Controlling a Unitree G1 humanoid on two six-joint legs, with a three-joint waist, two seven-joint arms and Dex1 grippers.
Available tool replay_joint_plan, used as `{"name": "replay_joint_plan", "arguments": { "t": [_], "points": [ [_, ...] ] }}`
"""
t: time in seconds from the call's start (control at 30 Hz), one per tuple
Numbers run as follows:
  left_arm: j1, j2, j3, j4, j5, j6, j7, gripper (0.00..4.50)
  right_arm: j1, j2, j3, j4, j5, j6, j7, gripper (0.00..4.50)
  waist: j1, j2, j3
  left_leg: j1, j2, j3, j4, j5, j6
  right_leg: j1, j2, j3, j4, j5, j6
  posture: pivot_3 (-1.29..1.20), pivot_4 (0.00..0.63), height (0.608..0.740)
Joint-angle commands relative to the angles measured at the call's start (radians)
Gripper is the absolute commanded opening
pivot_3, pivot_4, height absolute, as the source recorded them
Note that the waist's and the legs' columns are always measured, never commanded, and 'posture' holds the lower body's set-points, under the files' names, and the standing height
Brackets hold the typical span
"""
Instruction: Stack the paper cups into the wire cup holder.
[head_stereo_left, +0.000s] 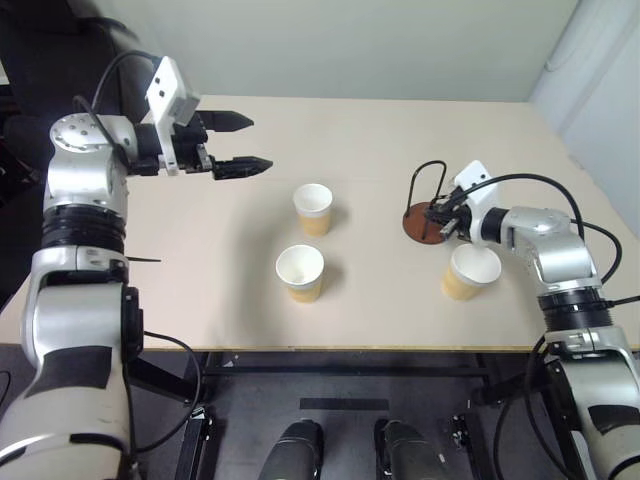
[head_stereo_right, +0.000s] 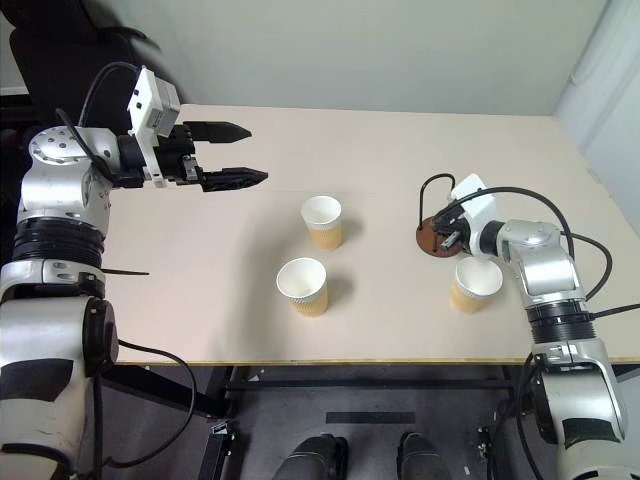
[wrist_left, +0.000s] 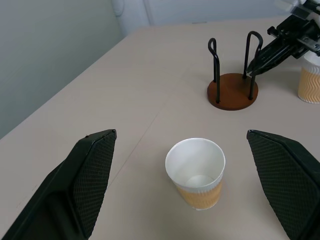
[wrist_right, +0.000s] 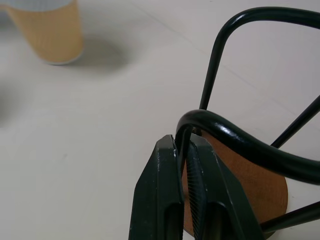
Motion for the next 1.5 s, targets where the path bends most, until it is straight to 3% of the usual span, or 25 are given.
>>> {"name": "replay_joint_plan", "arguments": {
  "t": [0.03, 0.33, 0.57, 1.5],
  "points": [
    [-0.029, 0.020, 0.023, -0.012, 0.002, -0.016, -0.005, 4.50, 0.009, -0.022, -0.002, -0.118, 0.051, 0.039, 0.060, 0.06, 0.000, 0.000, 0.000, 0.000, 0.000, 0.000, 0.000, 0.000, 0.000, 0.000, 0.000, 0.000, 0.000, 0.000, 0.000, 0.00, 0.150, 0.740],
    [-0.052, 0.015, 0.015, 0.020, 0.021, -0.025, -0.020, 4.50, 0.152, -0.042, 0.046, -0.471, 0.134, 0.213, 0.101, 0.06, 0.000, 0.000, 0.000, 0.000, 0.000, 0.000, -0.001, 0.000, -0.001, 0.000, 0.000, -0.001, 0.000, 0.000, 0.000, 0.00, 0.150, 0.740],
    [-0.072, 0.003, 0.009, 0.052, 0.032, -0.040, -0.028, 4.50, 0.226, -0.028, 0.079, -0.609, 0.181, 0.298, 0.076, 0.06, 0.000, 0.000, 0.000, 0.001, 0.000, 0.000, 0.000, 0.001, -0.001, 0.001, 0.000, 0.000, 0.000, -0.002, -0.003, 0.00, 0.150, 0.740],
    [-0.066, 0.014, 0.018, 0.043, 0.038, -0.035, -0.037, 4.50, 0.130, 0.003, 0.138, -0.464, 0.162, 0.206, 0.036, 0.06, 0.000, -0.002, -0.001, 0.001, 0.000, 0.000, 0.000, 0.003, -0.001, 0.000, 0.001, 0.000, 0.001, -0.001, -0.004, 0.00, 0.150, 0.740]
  ]
}}
